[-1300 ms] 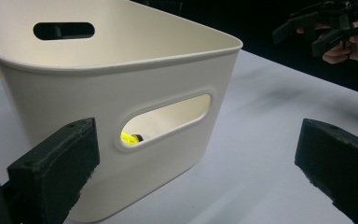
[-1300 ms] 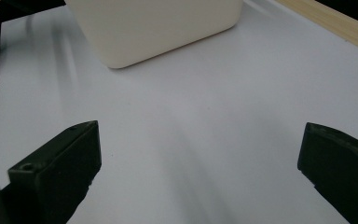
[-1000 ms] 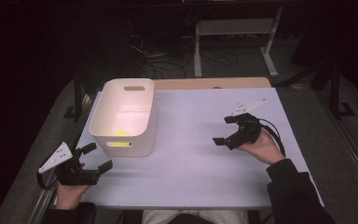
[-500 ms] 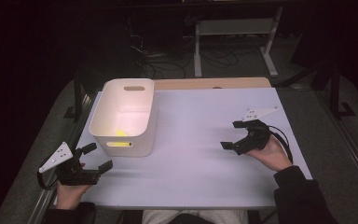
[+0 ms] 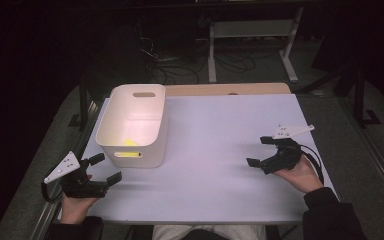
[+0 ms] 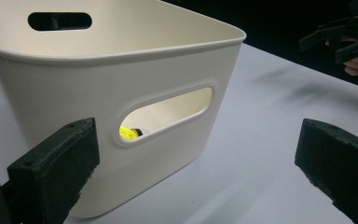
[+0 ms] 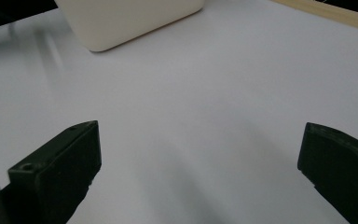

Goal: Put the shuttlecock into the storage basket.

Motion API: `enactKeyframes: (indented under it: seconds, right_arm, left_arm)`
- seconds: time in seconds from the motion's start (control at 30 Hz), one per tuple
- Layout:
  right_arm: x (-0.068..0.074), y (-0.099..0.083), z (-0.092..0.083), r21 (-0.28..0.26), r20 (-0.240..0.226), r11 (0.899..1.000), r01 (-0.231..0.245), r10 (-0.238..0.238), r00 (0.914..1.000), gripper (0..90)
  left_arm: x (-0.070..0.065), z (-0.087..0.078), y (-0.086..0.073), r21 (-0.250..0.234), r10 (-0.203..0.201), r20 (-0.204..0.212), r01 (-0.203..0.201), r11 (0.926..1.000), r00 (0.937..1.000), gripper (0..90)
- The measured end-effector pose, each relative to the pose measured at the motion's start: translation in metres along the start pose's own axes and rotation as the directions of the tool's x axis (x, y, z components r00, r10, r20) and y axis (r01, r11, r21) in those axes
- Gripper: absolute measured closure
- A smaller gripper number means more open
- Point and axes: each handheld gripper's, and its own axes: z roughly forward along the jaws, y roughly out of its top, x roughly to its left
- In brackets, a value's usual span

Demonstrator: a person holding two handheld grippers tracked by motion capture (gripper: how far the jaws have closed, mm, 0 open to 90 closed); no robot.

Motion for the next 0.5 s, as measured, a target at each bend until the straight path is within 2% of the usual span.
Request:
enactKeyframes:
  seconds: [0.17,0.5]
  right_arm:
    - [0.0,-0.007,-0.005,-0.006,0.018,1.0,-0.002,0.003,0.9998,0.0]
    - [0.0,-0.027,-0.018,-0.042,0.068,0.998,-0.036,0.039,0.9969,0.0]
  left_arm:
    - [0.0,-0.001,0.0,-0.007,-0.001,-0.005,0.001,1.0,1.0,0.0]
    - [0.0,0.0,0.0,-0.007,0.0,-0.005,0.0,1.0,1.0,0.0]
